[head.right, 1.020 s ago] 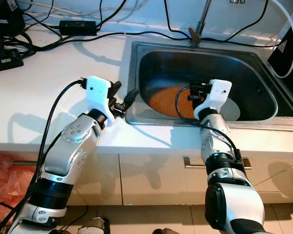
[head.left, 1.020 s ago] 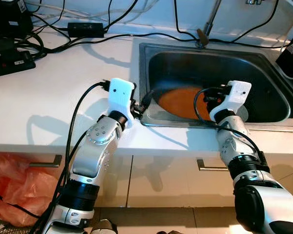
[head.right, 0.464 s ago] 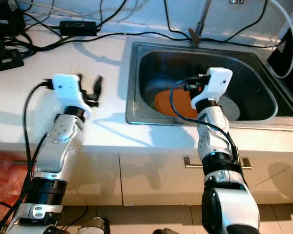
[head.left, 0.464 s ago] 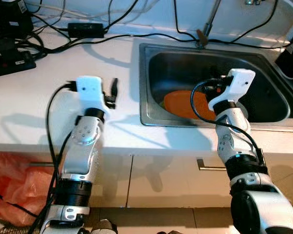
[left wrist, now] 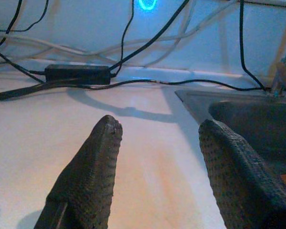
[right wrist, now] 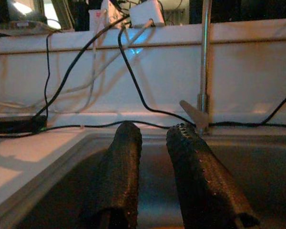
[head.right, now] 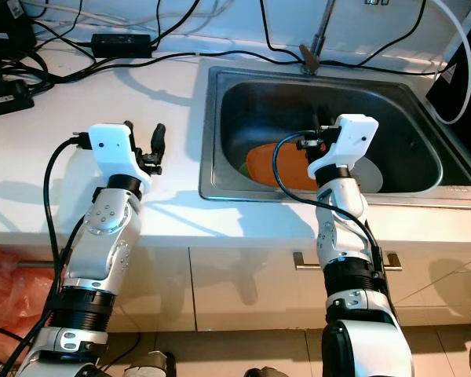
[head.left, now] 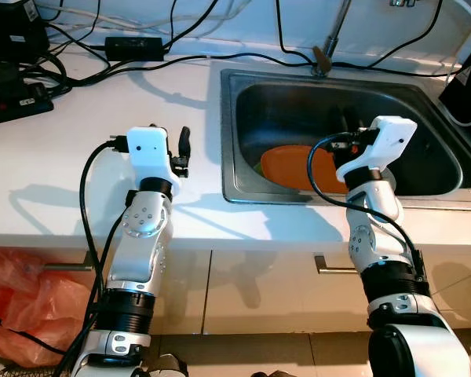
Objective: Kitchen organization
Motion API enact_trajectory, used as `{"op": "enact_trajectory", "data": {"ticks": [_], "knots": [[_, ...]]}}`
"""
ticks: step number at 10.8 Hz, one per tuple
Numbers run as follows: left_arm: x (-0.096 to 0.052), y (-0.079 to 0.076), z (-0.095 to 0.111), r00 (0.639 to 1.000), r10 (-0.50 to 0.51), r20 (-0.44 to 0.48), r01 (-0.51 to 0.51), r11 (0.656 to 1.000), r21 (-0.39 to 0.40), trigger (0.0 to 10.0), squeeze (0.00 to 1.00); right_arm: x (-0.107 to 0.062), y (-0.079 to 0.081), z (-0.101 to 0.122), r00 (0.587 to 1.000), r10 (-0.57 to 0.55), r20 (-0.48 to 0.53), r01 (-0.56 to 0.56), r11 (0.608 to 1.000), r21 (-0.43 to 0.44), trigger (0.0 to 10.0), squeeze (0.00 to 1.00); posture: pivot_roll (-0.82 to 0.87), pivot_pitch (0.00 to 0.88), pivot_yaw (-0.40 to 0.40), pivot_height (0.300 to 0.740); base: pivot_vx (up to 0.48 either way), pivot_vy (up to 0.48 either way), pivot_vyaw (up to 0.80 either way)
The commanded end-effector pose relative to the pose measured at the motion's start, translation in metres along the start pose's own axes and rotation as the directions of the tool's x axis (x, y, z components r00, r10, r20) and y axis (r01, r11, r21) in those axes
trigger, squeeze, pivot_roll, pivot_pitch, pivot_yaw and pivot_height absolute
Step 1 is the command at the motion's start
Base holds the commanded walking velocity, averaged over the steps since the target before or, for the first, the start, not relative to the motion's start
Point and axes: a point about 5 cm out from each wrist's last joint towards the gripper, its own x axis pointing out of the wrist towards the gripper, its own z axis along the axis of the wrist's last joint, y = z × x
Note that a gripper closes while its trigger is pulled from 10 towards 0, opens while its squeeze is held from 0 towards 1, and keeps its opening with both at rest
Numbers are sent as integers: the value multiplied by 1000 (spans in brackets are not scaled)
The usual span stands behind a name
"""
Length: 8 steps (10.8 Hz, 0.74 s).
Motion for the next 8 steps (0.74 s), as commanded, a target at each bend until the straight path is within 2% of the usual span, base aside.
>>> {"op": "enact_trajectory", "data": {"ticks": [1,3,4,5,6,8], "knots": [[3,-5,1,1000,-14,5,14,1000,3,10000,0,-5,-5,-4,999,-23,-23,22,1000,-14,10000,0,59,81,-49,740,0,0,0],[7,-6,1,999,-32,14,31,999,9,10000,0,-13,-15,-10,996,-74,-45,73,997,-38,10000,0,46,68,-34,740,0,0,0],[8,0,-4,1000,-15,6,15,1000,14,10000,0,-34,-32,-27,982,-147,-122,141,988,-57,10000,0,44,62,-36,740,0,0,0],[7,4,-8,1000,-11,-1,11,999,40,10000,0,-39,-36,-28,980,-153,-129,145,987,-73,10000,0,43,61,-38,740,0,0,0],[5,10,-12,1000,6,-9,-5,999,45,10000,0,-36,-40,-23,981,-161,-110,152,984,-88,10000,0,40,61,-37,740,0,0,0],[3,12,-14,1000,16,-9,-16,999,50,10000,0,-31,-30,-22,986,-134,-100,126,989,-78,10000,0,53,58,-41,740,0,0,0]]}}
